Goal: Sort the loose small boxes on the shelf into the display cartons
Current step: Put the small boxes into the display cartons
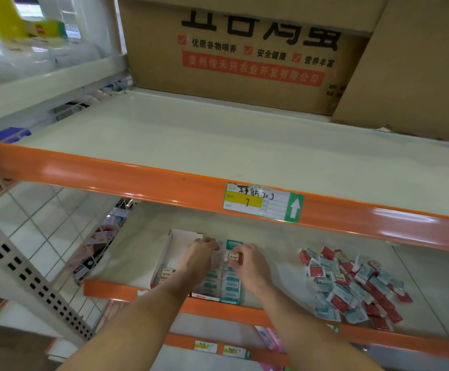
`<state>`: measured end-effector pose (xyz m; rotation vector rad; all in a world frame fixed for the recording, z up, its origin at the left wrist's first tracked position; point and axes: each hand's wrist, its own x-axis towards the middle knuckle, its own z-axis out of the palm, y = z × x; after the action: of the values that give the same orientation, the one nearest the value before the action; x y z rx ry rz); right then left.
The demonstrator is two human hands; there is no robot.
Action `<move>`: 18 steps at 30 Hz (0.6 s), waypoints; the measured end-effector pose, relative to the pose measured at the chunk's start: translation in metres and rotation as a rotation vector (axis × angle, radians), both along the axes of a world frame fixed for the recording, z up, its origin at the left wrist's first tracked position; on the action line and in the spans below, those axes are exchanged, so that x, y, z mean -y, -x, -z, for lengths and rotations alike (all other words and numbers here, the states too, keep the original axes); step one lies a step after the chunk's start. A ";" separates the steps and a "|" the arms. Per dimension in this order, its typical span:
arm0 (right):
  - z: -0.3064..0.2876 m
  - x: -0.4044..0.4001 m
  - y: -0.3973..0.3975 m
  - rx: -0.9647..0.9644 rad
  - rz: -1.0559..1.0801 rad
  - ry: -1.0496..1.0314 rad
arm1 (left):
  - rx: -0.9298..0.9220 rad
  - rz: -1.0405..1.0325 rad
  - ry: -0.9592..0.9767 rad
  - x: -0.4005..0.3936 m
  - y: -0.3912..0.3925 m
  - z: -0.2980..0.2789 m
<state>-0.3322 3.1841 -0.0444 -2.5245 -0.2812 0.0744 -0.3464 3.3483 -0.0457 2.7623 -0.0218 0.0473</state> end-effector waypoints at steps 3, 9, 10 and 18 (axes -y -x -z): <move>-0.001 -0.010 0.002 -0.005 -0.019 -0.010 | 0.020 -0.020 0.004 -0.007 0.005 -0.001; -0.006 -0.036 0.008 -0.038 -0.072 -0.019 | 0.039 -0.060 -0.030 -0.032 0.014 -0.011; -0.007 -0.041 0.010 -0.039 -0.079 -0.024 | 0.047 -0.078 -0.026 -0.037 0.016 -0.011; -0.016 -0.083 0.015 -0.063 -0.145 -0.016 | 0.043 -0.133 -0.012 -0.076 0.035 -0.014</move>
<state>-0.3477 3.2669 -0.0287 -2.4780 -0.4371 0.2075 -0.3811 3.4243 -0.0321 2.7701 0.1514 0.1427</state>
